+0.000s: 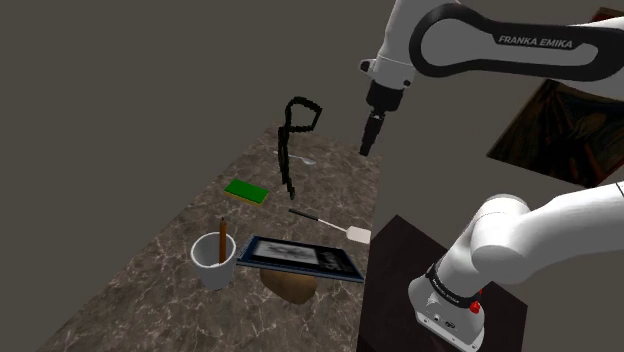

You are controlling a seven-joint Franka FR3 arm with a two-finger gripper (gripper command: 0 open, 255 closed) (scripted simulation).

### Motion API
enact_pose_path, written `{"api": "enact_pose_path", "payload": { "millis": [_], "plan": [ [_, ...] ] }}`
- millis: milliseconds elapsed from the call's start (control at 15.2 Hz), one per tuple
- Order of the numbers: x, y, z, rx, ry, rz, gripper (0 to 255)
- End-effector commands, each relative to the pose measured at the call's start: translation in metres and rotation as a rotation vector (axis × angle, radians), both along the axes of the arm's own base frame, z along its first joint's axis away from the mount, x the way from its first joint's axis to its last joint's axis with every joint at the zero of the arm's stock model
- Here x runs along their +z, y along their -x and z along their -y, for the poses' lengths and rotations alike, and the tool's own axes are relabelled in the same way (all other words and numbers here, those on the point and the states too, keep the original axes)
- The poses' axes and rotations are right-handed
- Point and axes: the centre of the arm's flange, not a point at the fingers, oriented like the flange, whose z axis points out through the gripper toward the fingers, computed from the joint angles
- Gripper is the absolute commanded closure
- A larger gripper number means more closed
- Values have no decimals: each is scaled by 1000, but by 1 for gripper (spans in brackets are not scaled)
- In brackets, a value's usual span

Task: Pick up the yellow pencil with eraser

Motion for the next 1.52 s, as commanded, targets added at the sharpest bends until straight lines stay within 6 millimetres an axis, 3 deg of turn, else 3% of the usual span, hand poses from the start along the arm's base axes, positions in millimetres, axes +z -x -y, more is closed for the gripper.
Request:
{"api": "enact_pose_path", "payload": {
  "millis": [0,726,1452],
  "plan": [
    [-9,-16,-13,63,-20,8,0],
    [-65,-87,-113,399,-122,42,0],
    [-108,-121,-235,736,-225,75,0]
  ]
}}
